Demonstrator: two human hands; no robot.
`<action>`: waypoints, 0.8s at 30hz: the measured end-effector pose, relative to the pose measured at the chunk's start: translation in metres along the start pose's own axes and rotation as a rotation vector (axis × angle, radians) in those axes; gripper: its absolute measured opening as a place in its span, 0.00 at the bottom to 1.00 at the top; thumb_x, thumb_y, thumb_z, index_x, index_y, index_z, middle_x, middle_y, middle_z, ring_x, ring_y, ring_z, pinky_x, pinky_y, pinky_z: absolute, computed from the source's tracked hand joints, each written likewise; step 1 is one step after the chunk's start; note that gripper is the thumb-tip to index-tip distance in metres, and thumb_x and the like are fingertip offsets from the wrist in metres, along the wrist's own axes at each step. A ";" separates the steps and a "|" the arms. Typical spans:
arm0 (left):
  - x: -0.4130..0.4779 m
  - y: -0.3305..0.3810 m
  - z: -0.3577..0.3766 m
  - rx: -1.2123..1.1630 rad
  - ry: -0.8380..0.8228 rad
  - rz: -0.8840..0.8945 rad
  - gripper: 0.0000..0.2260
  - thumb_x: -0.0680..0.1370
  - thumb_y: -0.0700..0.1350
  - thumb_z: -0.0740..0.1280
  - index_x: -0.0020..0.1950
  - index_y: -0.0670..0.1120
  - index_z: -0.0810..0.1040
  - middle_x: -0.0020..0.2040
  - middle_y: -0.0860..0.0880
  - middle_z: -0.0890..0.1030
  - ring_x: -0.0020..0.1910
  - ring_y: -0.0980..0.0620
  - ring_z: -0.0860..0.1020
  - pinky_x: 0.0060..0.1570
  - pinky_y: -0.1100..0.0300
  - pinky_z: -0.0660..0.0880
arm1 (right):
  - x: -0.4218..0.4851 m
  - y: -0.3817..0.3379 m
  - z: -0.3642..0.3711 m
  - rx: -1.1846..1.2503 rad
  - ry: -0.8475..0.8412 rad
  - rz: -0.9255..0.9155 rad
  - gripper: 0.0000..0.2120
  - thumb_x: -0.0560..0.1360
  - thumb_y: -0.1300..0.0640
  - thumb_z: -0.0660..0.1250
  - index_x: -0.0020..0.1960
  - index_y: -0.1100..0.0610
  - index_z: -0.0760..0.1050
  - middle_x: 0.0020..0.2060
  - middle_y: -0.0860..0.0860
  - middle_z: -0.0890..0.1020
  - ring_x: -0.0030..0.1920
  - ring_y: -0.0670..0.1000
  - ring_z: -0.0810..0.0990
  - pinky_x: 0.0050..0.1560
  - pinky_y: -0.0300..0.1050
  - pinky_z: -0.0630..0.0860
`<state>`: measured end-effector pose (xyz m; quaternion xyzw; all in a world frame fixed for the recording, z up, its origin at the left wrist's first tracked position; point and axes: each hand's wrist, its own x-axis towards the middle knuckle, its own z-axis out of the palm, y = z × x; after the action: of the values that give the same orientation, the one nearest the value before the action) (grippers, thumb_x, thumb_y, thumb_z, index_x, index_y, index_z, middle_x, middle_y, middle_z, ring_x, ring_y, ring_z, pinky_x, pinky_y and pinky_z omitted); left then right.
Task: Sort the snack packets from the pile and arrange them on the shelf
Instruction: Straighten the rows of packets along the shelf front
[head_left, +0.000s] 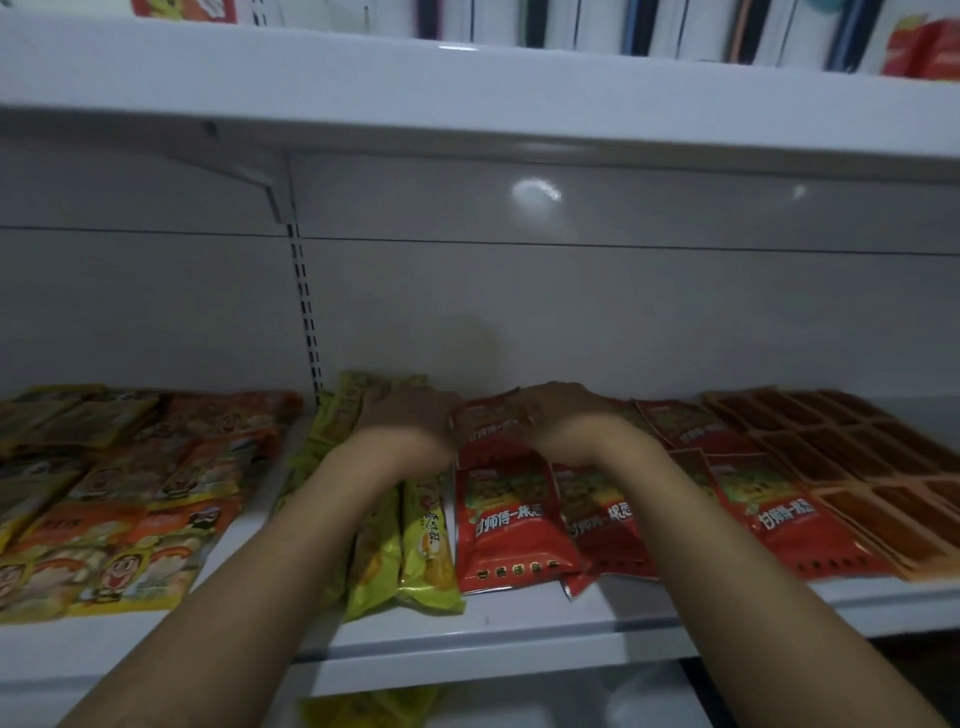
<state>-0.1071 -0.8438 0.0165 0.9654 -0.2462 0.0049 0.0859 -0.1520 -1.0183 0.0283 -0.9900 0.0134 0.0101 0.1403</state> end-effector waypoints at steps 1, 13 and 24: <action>-0.007 -0.002 0.002 0.011 0.009 -0.015 0.17 0.81 0.55 0.58 0.70 0.57 0.71 0.69 0.50 0.74 0.69 0.46 0.70 0.71 0.47 0.63 | -0.003 -0.008 0.006 -0.005 -0.005 -0.045 0.21 0.79 0.43 0.63 0.70 0.46 0.73 0.68 0.50 0.75 0.64 0.55 0.75 0.61 0.46 0.73; -0.105 -0.048 0.031 0.143 0.017 -0.369 0.24 0.80 0.65 0.52 0.76 0.62 0.60 0.73 0.47 0.69 0.70 0.43 0.68 0.67 0.45 0.61 | -0.032 -0.076 0.067 -0.002 -0.065 -0.159 0.26 0.76 0.36 0.62 0.70 0.47 0.72 0.66 0.52 0.76 0.65 0.55 0.74 0.60 0.50 0.74; -0.117 -0.070 0.045 0.015 0.055 -0.406 0.18 0.83 0.56 0.51 0.71 0.57 0.68 0.67 0.46 0.75 0.65 0.43 0.73 0.63 0.44 0.63 | -0.039 -0.093 0.091 0.012 -0.047 -0.125 0.29 0.76 0.33 0.61 0.71 0.47 0.70 0.69 0.53 0.73 0.68 0.56 0.72 0.63 0.50 0.70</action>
<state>-0.1778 -0.7353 -0.0456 0.9953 -0.0441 0.0158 0.0847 -0.1901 -0.9026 -0.0321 -0.9875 -0.0517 0.0243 0.1470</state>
